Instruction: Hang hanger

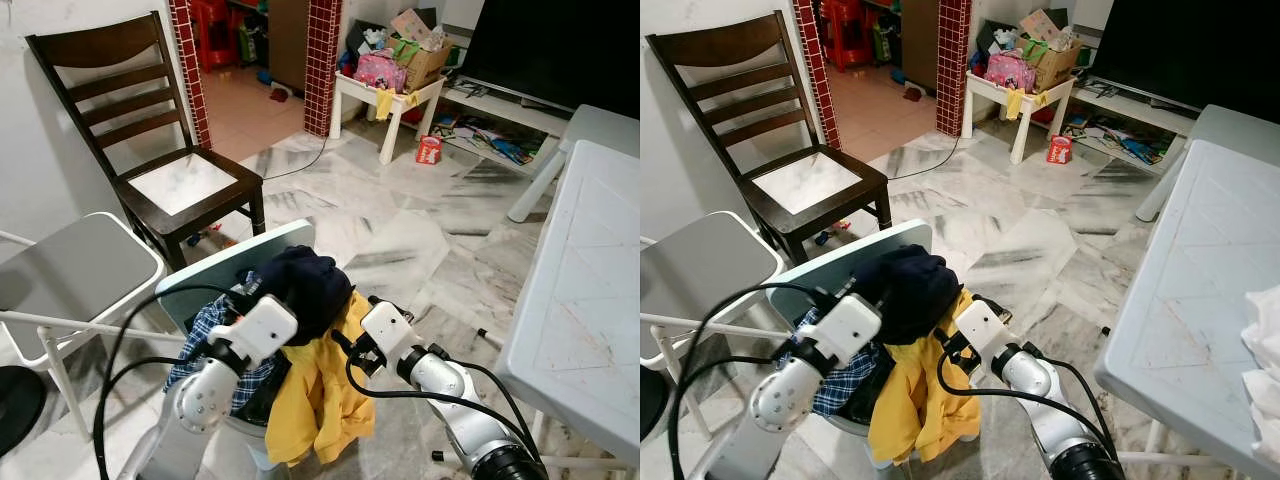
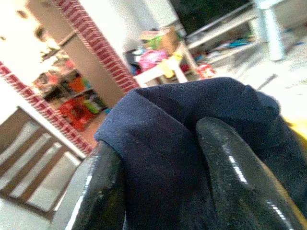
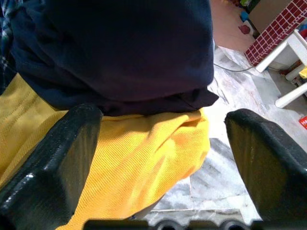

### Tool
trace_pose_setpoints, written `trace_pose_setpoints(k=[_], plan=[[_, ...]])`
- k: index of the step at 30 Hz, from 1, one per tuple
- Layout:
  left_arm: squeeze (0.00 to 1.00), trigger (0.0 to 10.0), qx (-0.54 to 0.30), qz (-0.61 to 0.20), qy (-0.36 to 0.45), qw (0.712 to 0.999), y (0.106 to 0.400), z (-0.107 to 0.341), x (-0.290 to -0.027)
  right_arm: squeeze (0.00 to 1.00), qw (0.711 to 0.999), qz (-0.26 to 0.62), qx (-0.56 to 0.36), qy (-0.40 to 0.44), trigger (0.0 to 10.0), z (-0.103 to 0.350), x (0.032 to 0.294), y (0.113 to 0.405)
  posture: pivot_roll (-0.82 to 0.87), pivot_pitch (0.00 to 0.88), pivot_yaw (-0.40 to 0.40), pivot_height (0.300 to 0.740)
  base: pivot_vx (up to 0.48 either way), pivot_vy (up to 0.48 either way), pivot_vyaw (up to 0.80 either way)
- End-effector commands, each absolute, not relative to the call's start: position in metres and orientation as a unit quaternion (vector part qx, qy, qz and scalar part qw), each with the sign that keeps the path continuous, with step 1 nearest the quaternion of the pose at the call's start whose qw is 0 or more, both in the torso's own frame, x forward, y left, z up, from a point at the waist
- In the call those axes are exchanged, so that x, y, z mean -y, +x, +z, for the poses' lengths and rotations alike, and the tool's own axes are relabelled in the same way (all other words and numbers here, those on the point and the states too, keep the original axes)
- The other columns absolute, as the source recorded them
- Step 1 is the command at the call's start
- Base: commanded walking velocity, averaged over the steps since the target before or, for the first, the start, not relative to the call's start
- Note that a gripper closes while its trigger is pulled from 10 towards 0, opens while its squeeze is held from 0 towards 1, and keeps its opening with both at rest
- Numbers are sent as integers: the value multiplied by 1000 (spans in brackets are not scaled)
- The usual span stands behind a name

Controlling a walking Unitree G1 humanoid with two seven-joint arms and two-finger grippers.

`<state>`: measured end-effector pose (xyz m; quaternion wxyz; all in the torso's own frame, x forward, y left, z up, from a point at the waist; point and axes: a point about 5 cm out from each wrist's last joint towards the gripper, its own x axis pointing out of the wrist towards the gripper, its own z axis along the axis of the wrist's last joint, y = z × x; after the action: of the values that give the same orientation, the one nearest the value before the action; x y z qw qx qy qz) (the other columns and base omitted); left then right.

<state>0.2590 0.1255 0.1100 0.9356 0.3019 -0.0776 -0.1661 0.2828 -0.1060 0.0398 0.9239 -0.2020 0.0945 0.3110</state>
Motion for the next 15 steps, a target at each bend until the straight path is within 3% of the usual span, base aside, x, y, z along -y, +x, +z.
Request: trace_pose_setpoints(k=[1, 7, 8, 11, 12, 14, 15], plan=[[1000, 10000, 86, -151, 293, 940, 263, 117, -128, 0, 923, 310, -92, -206, 10000, 40, 107, 284, 57, 0, -50, 740, 0, 0, 0], [1000, 10000, 56, -134, 274, 951, 266, 112, -135, 0, 924, 310, -92, -207, 10000, 40, 107, 284, 55, 0, -50, 740, 0, 0, 0], [1000, 0, 50, -138, 265, 953, 266, 110, -134, 0, 924, 309, -91, -207, 10000, 40, 107, 284, 53, 0, -51, 740, 0, 0, 0], [1000, 0, 43, -167, 235, 957, 261, 108, -126, 0, 924, 309, -90, -208, 10000, 40, 107, 284, 53, 0, -51, 740, 0, 0, 0], [820, 0, 44, -181, 223, 957, 260, 110, -120, 0, 924, 309, -90, -208, 10000, 40, 107, 284, 56, 0, -51, 740, 0, 0, 0], [820, 0, 47, -191, 218, 956, 259, 113, -116, 0, 924, 309, -91, -208, 10000, 40, 107, 284, 56, 0, -51, 740, 0, 0, 0], [0, 0, 51, -196, 207, 957, 259, 116, -112, 0, 924, 309, -91, -208, 10000, 40, 107, 284, 58, 0, -52, 740, 0, 0, 0]])
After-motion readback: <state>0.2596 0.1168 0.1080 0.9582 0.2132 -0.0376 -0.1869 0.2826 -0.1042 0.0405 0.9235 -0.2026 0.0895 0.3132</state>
